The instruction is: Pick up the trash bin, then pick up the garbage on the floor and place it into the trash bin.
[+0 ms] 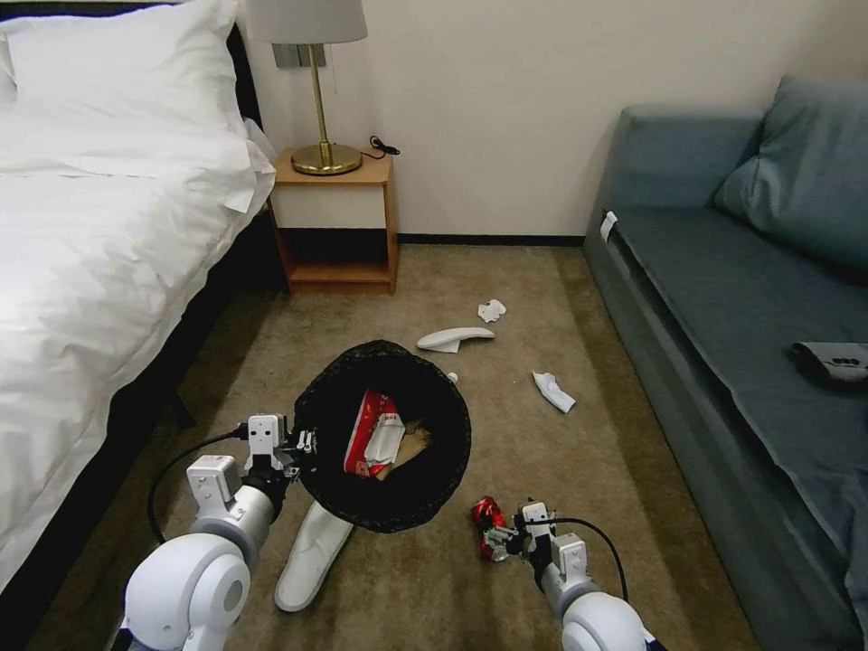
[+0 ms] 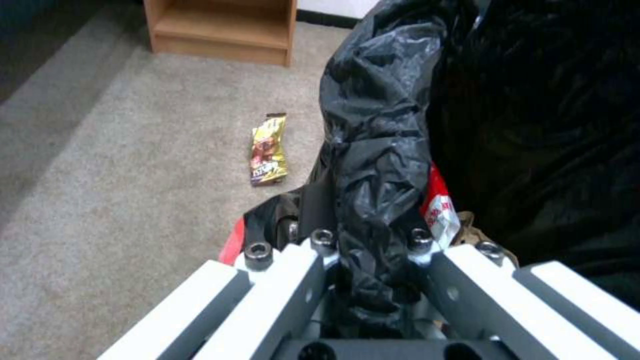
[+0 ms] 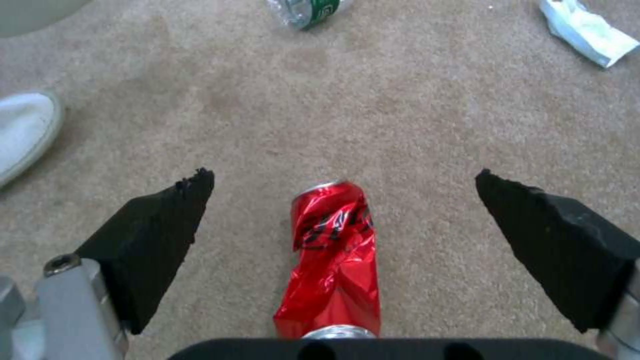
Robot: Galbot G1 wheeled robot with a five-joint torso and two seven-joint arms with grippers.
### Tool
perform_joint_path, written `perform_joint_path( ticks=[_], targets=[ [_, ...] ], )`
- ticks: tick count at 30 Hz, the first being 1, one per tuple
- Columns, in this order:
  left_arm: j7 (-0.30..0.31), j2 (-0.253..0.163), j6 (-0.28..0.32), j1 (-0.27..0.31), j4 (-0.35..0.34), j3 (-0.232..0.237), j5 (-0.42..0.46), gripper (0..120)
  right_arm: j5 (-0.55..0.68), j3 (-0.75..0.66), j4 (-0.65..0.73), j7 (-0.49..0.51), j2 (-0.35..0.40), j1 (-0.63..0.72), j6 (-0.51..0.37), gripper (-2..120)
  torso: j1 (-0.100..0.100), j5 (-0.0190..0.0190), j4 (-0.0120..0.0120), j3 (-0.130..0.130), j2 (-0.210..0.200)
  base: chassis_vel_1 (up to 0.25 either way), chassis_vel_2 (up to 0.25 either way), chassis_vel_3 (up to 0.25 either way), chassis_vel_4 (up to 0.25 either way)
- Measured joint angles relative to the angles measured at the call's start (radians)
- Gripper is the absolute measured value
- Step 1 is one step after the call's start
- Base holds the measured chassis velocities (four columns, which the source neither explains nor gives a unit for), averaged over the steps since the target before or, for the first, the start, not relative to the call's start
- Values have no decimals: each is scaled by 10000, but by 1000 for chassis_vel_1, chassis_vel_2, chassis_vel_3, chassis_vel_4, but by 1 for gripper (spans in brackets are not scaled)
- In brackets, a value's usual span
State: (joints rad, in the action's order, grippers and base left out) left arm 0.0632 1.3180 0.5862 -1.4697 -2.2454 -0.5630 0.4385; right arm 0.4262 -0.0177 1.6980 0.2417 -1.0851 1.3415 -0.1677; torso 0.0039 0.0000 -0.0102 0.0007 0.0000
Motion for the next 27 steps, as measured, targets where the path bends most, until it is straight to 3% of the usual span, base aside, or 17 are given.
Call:
perform_joint_path(
  ticks=[27],
  targets=[
    [-68, 17, -32, -198, -174, 27, -153, 2, -127, -113, -2580, -663, -1175, -1026, 497, 100, 0, 0, 0, 0, 0, 0, 0, 0, 0]
  ],
)
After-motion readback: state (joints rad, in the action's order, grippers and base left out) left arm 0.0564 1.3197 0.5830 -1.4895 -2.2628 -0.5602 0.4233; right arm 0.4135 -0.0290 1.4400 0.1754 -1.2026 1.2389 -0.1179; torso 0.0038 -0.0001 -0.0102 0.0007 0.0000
